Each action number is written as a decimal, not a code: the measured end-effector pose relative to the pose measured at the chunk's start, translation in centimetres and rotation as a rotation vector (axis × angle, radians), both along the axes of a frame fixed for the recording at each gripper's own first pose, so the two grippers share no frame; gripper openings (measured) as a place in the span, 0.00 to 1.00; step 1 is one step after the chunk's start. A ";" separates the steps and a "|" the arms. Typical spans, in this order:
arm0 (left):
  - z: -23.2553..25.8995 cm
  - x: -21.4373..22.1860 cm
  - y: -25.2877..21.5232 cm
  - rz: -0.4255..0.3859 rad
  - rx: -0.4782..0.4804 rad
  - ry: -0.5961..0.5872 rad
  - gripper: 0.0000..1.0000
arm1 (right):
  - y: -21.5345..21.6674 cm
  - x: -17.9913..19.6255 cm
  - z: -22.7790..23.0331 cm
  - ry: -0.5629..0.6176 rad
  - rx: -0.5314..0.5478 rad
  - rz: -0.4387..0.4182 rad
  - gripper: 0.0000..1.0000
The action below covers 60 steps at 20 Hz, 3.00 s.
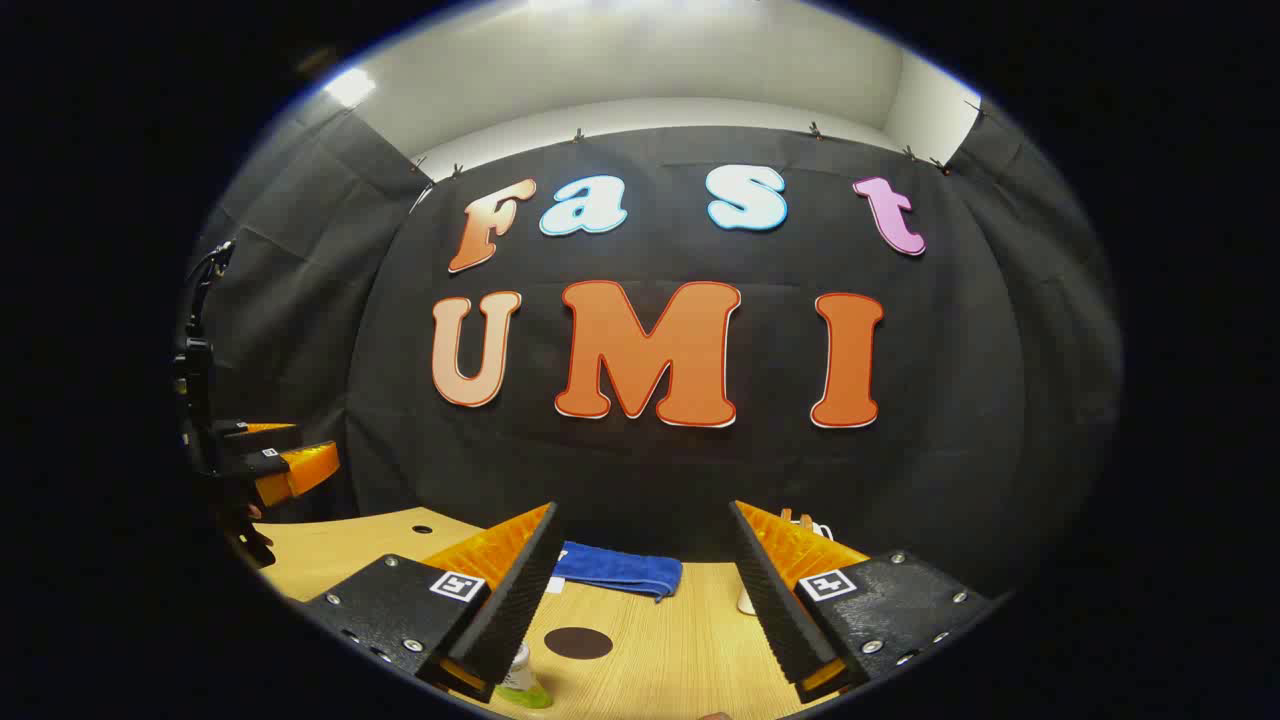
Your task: Open the teacup lid with one hand, grasp the water bottle and pour water into the teacup with the other hand; after pouring, place the water bottle on the coaster and then close the teacup lid.
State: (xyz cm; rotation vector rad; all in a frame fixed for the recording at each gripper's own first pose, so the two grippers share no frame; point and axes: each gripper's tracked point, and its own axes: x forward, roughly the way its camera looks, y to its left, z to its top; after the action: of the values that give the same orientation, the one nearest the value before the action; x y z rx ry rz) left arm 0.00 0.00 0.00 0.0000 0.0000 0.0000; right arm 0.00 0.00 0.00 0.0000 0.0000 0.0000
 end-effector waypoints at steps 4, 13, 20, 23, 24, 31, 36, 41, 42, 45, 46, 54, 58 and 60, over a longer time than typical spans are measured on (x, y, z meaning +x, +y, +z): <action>-0.2 0.2 0.0 0.002 -0.002 0.009 0.97 | 0.3 0.0 0.2 -0.006 0.025 0.013 0.99; -0.7 0.0 -0.4 -0.021 -0.020 0.009 0.97 | 1.4 0.3 -0.3 0.006 -0.002 0.023 0.99; -1.6 -0.2 -1.2 -0.053 -0.046 0.018 0.97 | 1.8 0.3 -1.0 0.022 0.005 0.032 0.99; -2.7 -0.4 -1.6 -0.070 -0.033 0.036 0.97 | 2.3 0.5 -1.9 0.034 -0.006 0.053 0.99; -3.0 -0.4 -1.8 -0.076 -0.033 0.039 0.97 | 2.5 0.4 -2.4 0.044 -0.008 0.059 0.99; -6.8 -0.5 -2.7 -0.109 -0.016 0.108 0.97 | 4.3 0.2 -5.0 0.085 -0.010 0.116 1.00; -9.7 -1.0 -3.6 -0.166 -0.062 0.152 0.96 | 4.8 -0.6 -7.0 0.127 0.001 0.146 0.99; -13.5 -1.8 -4.5 -0.208 -0.063 0.218 0.97 | 5.8 -1.4 -8.4 0.145 0.026 0.203 0.99; -14.1 -1.9 -4.8 -0.217 -0.067 0.228 0.97 | 6.0 -1.7 -8.7 0.149 0.030 0.216 0.99; -16.0 -2.2 -5.6 -0.239 -0.057 0.261 0.97 | 7.3 -2.6 -9.8 0.183 0.082 0.290 0.99; -16.6 -2.5 -5.9 -0.248 -0.053 0.272 0.97 | 7.4 -2.7 -10.0 0.192 0.100 0.302 0.99; -21.9 -3.4 -7.0 -0.269 -0.021 0.383 0.96 | 6.5 -3.7 -12.3 0.241 0.114 0.305 0.99; -23.6 -3.7 -7.5 -0.280 0.005 0.419 0.87 | 6.1 -3.7 -13.0 0.256 0.090 0.303 0.99; -23.8 -3.7 -7.5 -0.281 0.024 0.422 0.76 | 6.2 -3.7 -13.1 0.259 0.083 0.310 0.99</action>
State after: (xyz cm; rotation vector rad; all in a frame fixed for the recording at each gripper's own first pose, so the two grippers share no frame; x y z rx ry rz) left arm -3.74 -7.49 -23.81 0.0243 0.4222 -0.2812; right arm -3.70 6.18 -13.07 0.0826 0.2589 0.3100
